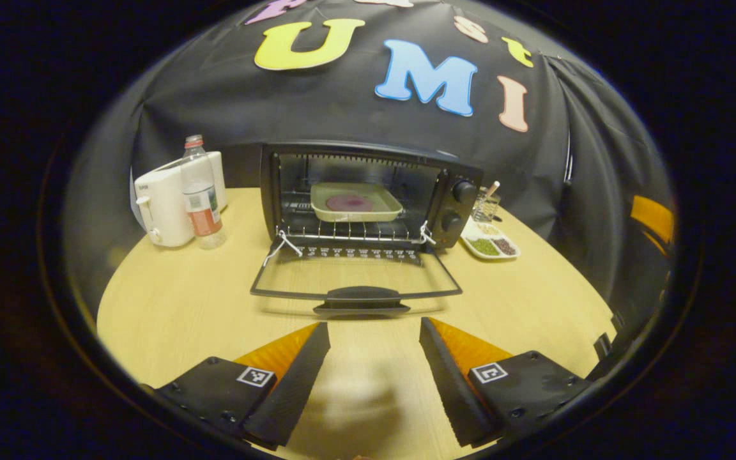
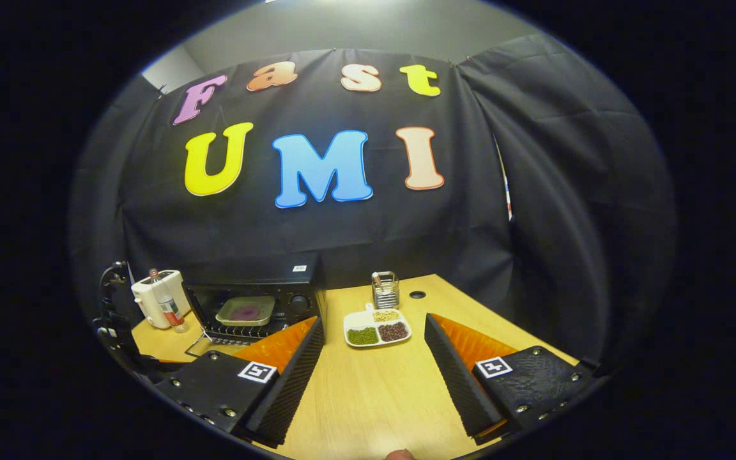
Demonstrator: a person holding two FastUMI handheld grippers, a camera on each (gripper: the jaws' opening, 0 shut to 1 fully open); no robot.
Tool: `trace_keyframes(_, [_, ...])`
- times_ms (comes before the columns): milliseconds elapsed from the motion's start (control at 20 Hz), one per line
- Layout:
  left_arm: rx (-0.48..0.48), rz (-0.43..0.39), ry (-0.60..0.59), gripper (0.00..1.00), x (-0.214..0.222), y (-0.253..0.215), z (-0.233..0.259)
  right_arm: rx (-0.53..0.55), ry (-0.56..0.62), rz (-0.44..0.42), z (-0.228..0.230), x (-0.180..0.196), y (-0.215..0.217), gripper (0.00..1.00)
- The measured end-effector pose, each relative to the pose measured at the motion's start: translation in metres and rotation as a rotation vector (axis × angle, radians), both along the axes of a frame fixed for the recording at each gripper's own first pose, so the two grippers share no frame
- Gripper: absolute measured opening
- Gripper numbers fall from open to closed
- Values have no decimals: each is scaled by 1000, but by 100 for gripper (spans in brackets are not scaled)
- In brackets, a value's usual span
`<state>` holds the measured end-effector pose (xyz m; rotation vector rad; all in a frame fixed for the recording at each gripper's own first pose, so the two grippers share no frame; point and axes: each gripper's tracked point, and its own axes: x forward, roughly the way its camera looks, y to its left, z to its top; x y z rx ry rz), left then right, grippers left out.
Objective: Open the electric oven with the left hand, put the food in, and close the electric oven.
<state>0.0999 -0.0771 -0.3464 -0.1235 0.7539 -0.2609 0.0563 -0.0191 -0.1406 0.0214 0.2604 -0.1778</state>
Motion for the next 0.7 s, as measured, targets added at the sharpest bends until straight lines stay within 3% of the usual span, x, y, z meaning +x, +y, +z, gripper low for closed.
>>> trace_keyframes(250, [21,38,121,96,9,1,-45,-40,-4,-48,7,-23,-14,98])
trace_keyframes(500, [65,43,118,100,26,-4,-63,-20,7,-122,6,-37,-36,97])
trace_keyframes(600, [85,38,106,92,32,-5,-67,-34,6,-140,8,-41,-42,98])
trace_keyframes(700, [111,35,91,97,39,-3,-69,-43,2,-151,11,-43,-46,98])
